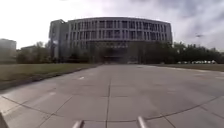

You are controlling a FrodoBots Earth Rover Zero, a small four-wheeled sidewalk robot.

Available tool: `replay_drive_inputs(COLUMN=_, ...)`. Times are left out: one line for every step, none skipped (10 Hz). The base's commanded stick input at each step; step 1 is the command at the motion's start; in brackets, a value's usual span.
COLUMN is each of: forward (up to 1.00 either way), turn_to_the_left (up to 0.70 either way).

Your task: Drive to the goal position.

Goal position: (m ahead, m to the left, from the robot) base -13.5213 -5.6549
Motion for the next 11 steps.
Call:
replay_drive_inputs(forward=0.00, turn_to_the_left=-0.45)
replay_drive_inputs(forward=0.00, turn_to_the_left=-0.45)
replay_drive_inputs(forward=0.00, turn_to_the_left=-0.45)
replay_drive_inputs(forward=0.00, turn_to_the_left=-0.45)
replay_drive_inputs(forward=0.00, turn_to_the_left=-0.45)
replay_drive_inputs(forward=0.00, turn_to_the_left=-0.45)
replay_drive_inputs(forward=0.00, turn_to_the_left=-0.45)
replay_drive_inputs(forward=0.00, turn_to_the_left=-0.45)
replay_drive_inputs(forward=0.00, turn_to_the_left=-0.45)
replay_drive_inputs(forward=0.00, turn_to_the_left=-0.45)
replay_drive_inputs(forward=0.00, turn_to_the_left=-0.45)
